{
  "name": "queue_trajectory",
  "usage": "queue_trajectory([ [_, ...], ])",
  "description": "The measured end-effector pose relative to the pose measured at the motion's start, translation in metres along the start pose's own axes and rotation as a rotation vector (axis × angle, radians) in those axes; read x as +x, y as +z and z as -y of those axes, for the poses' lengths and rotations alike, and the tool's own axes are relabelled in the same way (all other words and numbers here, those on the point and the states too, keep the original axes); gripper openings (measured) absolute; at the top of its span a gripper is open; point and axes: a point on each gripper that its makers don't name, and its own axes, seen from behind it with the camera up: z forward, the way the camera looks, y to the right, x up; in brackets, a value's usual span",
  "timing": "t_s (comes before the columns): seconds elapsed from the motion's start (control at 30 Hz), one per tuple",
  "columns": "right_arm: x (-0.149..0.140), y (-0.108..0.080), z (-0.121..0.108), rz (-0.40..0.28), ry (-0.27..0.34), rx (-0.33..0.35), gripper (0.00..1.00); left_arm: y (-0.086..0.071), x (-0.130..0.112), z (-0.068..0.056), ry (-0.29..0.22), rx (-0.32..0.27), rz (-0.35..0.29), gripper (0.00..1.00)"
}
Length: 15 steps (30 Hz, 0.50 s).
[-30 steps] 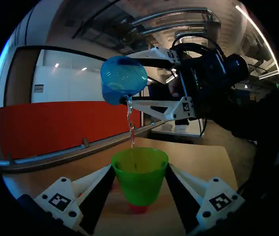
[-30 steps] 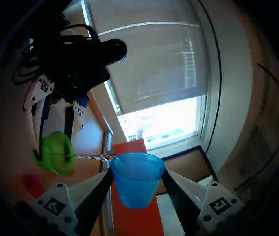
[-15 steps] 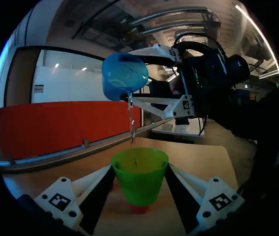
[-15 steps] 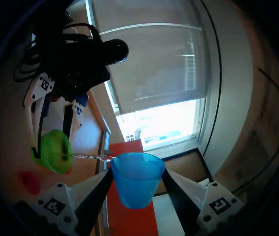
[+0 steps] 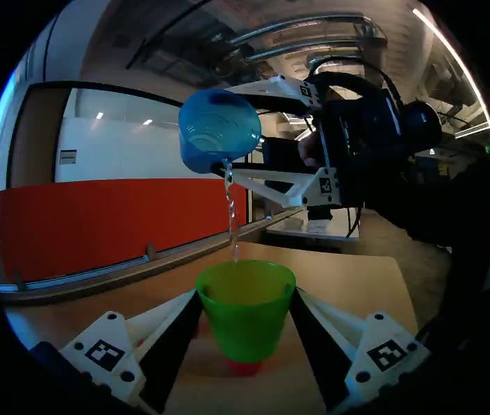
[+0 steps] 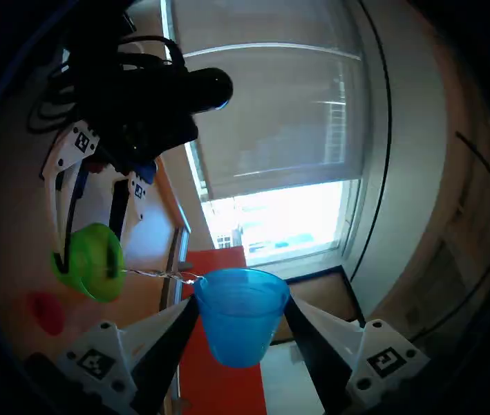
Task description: Pour water
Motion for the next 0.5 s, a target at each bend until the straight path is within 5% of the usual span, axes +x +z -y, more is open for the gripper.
queue_trajectory([
  [0.5,0.0024,-0.0007,-0.0060,-0.001,-0.056,-0.009,0.91,-0.0001,-0.0013,0.0001,0.002,0.003,-0.001,0.86],
])
